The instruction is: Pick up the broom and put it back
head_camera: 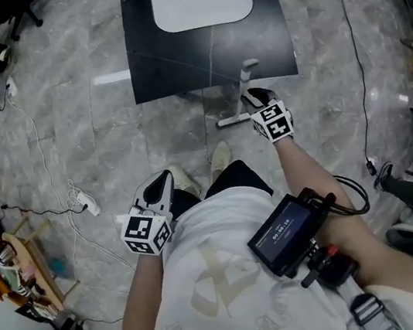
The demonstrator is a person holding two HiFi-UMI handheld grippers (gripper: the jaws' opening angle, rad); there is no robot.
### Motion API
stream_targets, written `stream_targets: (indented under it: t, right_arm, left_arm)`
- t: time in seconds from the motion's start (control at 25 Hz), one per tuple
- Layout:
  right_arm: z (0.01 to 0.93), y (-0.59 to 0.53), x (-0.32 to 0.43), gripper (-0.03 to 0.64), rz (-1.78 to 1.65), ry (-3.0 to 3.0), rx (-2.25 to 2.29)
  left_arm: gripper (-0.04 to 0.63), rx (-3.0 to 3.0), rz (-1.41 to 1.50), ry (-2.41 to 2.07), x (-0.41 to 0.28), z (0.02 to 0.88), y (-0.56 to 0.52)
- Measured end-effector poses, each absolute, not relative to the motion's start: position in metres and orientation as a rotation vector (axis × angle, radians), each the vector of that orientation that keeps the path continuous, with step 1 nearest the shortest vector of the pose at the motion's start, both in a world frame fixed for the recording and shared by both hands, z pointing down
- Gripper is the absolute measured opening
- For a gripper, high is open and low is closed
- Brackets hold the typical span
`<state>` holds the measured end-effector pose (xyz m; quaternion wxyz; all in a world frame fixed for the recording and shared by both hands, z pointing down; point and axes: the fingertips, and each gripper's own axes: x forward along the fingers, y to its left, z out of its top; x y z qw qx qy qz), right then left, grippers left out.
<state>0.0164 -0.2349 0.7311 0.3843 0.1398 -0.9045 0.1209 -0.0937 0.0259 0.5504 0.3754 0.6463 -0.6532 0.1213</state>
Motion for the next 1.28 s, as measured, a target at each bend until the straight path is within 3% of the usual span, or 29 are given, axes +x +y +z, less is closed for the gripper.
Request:
stream_targets:
  t: [0.4,0.64,1.28]
  right_arm:
    - [0.714,-0.229,0.032,0.102,0.309,-2.321,0.43]
    - [0.666,-0.199,0.039,0.021,0.305,-2.372,0.476]
    - [0.523,-0.114,0.042,0.017,0.383,-2.657,0.556]
  left_arm:
    - [0.012,1.734,0.286,-1.636,-0.093,0.555,0.016]
    - [0.012,1.795,0.248,-1.617,-0.099,0.542,0.028]
    - [0.012,2.054,0.243,-1.467,-0.097,0.519,0.018]
